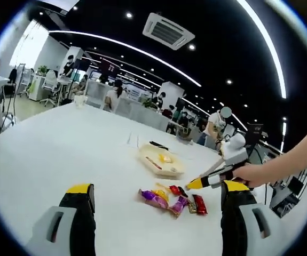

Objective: Place the target food into the container with the food tongs after gripping and lifting it, then release it inside without dropping or visibly crushing the food.

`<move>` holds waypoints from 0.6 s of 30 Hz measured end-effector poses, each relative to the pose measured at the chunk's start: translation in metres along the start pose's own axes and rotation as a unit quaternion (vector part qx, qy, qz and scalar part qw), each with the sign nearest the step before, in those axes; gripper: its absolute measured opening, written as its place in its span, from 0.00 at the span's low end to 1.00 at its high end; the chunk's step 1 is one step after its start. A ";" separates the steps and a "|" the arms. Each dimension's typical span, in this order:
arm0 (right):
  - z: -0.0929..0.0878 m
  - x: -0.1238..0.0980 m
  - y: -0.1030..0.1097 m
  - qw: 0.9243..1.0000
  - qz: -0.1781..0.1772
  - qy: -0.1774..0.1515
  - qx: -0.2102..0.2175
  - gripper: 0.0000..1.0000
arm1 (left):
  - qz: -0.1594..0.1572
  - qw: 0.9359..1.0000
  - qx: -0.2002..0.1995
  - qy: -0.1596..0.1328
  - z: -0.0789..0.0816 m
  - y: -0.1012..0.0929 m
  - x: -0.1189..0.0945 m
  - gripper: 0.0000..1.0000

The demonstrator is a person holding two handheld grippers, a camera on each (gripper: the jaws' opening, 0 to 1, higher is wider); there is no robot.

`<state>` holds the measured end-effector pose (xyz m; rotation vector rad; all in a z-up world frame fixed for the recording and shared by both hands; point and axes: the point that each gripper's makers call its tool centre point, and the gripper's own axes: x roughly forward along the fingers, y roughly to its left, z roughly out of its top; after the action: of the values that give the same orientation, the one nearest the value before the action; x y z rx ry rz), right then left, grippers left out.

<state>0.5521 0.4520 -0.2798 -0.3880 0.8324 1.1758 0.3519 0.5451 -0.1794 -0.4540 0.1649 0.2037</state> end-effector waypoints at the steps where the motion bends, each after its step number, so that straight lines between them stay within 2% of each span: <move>1: -0.001 0.003 0.000 1.000 -0.002 0.001 0.001 0.25 | -0.003 1.000 0.007 0.008 -0.002 0.000 -0.001 0.99; 2: -0.004 0.008 -0.001 1.000 -0.004 0.004 0.002 0.25 | 0.002 1.000 0.023 0.020 -0.005 0.004 -0.003 0.99; 6: -0.006 0.013 -0.001 1.000 -0.007 0.008 -0.001 0.24 | 0.011 0.999 0.024 0.020 -0.003 0.007 -0.005 0.99; 7: -0.004 0.015 -0.010 0.999 -0.030 0.012 -0.031 0.24 | 0.021 1.000 0.010 0.005 0.005 0.009 -0.010 0.99; 10: -0.010 0.021 -0.009 0.999 -0.016 0.024 -0.023 0.24 | 0.026 0.999 0.021 0.023 -0.004 0.011 -0.007 0.99; 11: -0.006 0.016 -0.005 0.999 -0.015 0.015 -0.039 0.23 | 0.028 0.999 0.021 0.029 -0.007 0.010 -0.006 0.99; 12: -0.007 0.015 -0.011 0.996 -0.029 0.021 -0.086 0.22 | 0.024 0.999 0.019 0.025 -0.006 0.007 -0.007 0.99; 14: -0.004 0.020 -0.010 0.993 -0.023 0.019 -0.114 0.21 | 0.016 0.999 0.019 0.025 -0.007 0.002 -0.006 0.99; 18: -0.003 0.021 -0.011 0.994 -0.018 0.029 -0.099 0.18 | 0.015 0.999 0.027 0.033 -0.013 0.003 -0.004 0.99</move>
<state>0.5641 0.4600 -0.2993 -0.6003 0.7575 1.2211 0.3459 0.5416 -0.1910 -0.4052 0.2419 0.2139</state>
